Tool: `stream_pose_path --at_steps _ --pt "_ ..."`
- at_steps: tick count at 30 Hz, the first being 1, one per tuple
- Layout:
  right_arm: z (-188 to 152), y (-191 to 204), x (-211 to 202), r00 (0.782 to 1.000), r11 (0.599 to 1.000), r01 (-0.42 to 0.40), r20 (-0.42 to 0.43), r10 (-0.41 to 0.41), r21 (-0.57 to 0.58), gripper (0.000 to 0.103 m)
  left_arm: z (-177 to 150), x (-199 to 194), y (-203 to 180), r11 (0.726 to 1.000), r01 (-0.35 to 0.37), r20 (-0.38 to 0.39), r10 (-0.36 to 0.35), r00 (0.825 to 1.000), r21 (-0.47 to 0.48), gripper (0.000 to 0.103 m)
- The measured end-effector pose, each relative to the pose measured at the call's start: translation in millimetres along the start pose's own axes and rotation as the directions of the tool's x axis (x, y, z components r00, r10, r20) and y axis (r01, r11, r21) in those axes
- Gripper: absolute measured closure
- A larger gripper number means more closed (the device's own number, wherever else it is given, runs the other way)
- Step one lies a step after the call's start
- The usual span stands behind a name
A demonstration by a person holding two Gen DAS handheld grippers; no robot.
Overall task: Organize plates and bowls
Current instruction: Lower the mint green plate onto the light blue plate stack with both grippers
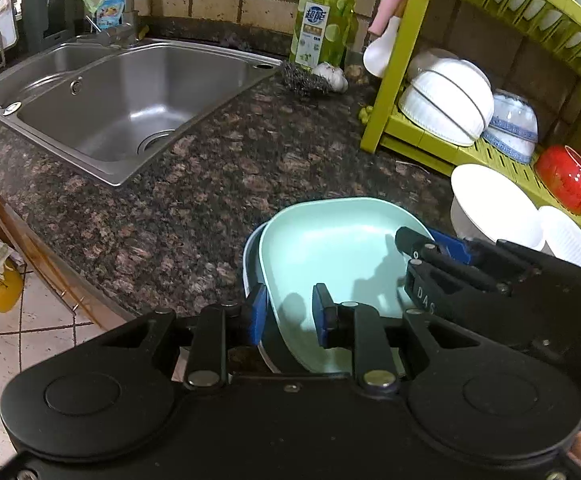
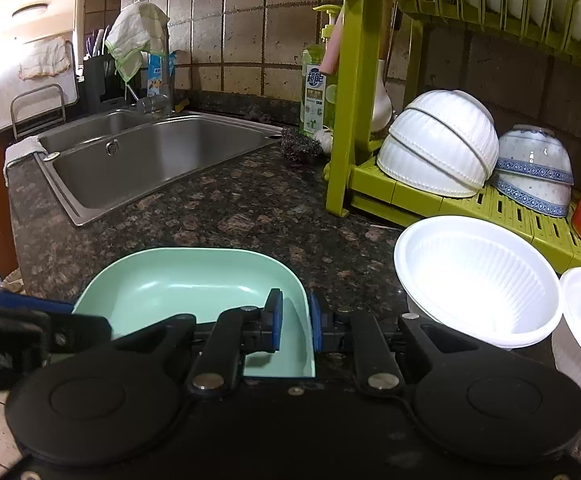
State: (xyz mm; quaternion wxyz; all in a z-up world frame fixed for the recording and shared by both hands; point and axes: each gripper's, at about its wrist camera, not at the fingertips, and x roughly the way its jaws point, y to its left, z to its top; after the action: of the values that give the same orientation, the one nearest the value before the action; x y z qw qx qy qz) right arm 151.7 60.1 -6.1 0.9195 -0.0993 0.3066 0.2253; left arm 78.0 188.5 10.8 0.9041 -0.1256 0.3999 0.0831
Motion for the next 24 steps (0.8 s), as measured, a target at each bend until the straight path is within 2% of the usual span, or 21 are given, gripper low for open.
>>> stream_pose_path --at_steps 7,11,14,19,24 --pt "-3 4 0 1.0 1.0 -0.01 -0.004 0.01 -0.027 0.086 0 -2 1 1.0 -0.01 -0.001 0.01 1.0 0.008 0.071" --pt "-4 5 2 1.0 0.999 -0.019 -0.013 0.018 -0.034 0.086 1 -15 4 1.0 0.0 0.061 -0.001 0.998 0.004 0.07" --pt "-5 7 3 1.0 0.999 -0.014 -0.018 0.014 -0.043 0.086 1 -17 4 0.999 -0.034 0.08 0.033 0.996 0.014 0.07" --pt "-6 5 6 1.0 0.999 -0.007 -0.026 0.005 -0.047 0.086 3 -5 5 0.996 -0.089 0.045 0.088 0.995 0.02 0.07" --pt "-6 1 8 1.0 1.0 0.008 -0.027 -0.008 -0.025 0.086 2 1 7 0.998 -0.064 0.013 0.064 0.998 0.012 0.07"
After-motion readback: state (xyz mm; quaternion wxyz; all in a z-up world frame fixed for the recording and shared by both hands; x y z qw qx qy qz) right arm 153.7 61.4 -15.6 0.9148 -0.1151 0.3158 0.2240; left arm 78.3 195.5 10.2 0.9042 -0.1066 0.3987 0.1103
